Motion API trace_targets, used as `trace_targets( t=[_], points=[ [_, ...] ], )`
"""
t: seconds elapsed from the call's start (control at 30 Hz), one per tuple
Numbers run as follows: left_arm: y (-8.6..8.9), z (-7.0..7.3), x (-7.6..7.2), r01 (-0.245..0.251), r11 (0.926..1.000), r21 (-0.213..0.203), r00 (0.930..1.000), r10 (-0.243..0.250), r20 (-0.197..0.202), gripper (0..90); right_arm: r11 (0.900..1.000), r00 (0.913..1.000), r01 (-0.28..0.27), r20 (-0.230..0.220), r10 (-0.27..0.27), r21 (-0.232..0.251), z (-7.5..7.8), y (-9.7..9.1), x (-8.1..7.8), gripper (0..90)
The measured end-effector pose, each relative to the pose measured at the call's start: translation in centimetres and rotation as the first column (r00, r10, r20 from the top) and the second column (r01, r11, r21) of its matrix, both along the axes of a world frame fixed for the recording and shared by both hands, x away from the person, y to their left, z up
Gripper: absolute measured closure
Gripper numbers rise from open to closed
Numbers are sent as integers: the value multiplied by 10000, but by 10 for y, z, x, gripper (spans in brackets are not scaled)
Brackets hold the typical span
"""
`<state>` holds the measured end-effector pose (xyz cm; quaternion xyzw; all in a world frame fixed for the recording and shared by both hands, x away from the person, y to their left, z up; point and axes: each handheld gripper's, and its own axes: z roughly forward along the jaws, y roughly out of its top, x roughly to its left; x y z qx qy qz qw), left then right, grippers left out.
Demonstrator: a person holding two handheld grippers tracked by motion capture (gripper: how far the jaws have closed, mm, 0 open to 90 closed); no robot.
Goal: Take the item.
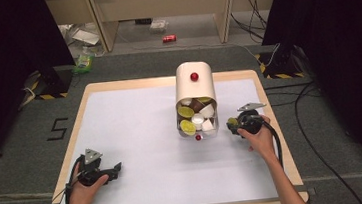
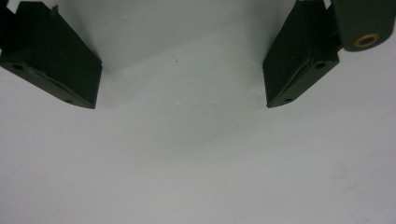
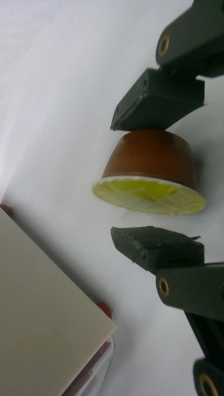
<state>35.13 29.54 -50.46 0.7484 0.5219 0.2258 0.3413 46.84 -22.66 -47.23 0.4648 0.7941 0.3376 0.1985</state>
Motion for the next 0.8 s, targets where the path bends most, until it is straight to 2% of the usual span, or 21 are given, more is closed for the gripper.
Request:
trace_targets(
  t=[0.3, 0.53, 0.8],
  points=[
    [0, 0, 0, 6, 10000, -1, 10000, -6, -4, 109, 9998, 9994, 87, 326, -93, 199, 11, -8, -5, 327],
    [0, 0, 0, 3, 10000, -6, 10000, -3, -4, 109, 9991, 9977, 206, 637, -229, 373, 21, -15, -10, 321],
    [0, 0, 0, 1, 10000, -9, 10000, -1, -2, 109, 9990, 9962, 289, 817, -316, 341, 28, -23, -22, 298]
  ],
)
